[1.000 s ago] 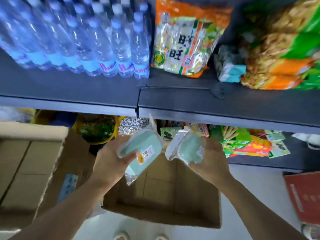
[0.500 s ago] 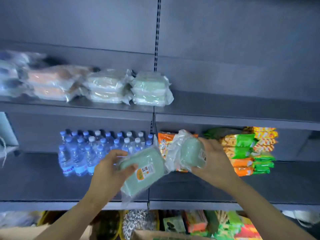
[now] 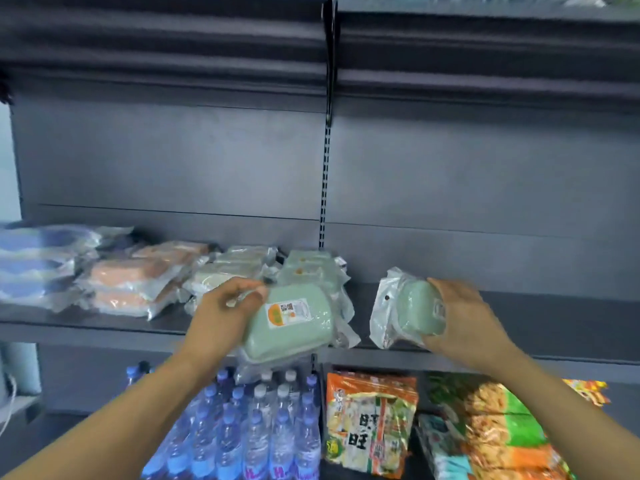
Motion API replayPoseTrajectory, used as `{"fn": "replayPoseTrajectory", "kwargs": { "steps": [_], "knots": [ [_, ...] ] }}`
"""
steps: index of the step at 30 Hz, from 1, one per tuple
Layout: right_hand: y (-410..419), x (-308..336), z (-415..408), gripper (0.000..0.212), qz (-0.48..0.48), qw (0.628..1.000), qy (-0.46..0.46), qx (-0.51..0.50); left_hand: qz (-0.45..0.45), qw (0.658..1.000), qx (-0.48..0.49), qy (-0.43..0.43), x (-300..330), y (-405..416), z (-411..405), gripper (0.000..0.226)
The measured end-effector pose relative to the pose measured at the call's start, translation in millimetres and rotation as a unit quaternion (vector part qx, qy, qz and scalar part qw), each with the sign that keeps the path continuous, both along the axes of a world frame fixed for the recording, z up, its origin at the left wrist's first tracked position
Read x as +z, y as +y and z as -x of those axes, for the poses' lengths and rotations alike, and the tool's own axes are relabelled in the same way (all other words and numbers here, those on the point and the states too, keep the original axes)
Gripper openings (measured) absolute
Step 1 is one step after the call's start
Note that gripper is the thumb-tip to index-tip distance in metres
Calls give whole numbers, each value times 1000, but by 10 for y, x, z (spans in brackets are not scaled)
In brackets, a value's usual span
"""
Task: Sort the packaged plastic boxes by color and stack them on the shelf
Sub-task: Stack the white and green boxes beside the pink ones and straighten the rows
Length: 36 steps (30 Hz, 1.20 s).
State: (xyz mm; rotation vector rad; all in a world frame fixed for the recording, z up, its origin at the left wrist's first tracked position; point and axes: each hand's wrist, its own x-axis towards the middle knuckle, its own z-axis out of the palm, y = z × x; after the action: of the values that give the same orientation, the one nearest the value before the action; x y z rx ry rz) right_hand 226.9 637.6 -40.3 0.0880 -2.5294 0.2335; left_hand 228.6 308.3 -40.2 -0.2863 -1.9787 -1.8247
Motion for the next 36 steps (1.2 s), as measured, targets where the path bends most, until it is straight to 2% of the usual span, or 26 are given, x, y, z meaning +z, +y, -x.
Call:
{"fn": "replayPoseTrajectory", "kwargs": {
  "steps": [5, 11, 17, 23, 26, 30, 32, 34, 36],
  "knots": [
    [129, 163, 315, 93, -38, 998, -36, 23, -46, 999, 0, -22, 379, 100, 484, 15],
    [209, 156, 663, 95, -67, 995, -64, 38, -40, 998, -19, -54, 732, 324, 1153, 18],
    [189, 96, 861, 97, -61, 994, -80, 50, -84, 989, -77, -98, 899, 487, 1979, 24],
    [109, 79, 1091, 92, -57, 993, -89, 48, -53, 980, -84, -170, 835, 533, 2704, 28],
    [60, 90, 1162, 93, -59, 994, -84, 46, 2, 981, -74, -178, 746, 552, 2961, 30],
    [39, 89, 1198, 96, -69, 994, -82, 33, 187, 975, -3, -119, 605, 550, 3160, 37],
    [54, 83, 1191, 97, -66, 994, -81, 30, 259, 962, 22, -84, 582, 517, 3166, 56],
    [66, 92, 1160, 98, -56, 995, -81, 30, 318, 948, -5, -20, 628, 480, 3066, 73],
    [76, 117, 1120, 97, -44, 996, -76, 30, 426, 903, -58, 19, 686, 455, 2977, 91]
  ]
}}
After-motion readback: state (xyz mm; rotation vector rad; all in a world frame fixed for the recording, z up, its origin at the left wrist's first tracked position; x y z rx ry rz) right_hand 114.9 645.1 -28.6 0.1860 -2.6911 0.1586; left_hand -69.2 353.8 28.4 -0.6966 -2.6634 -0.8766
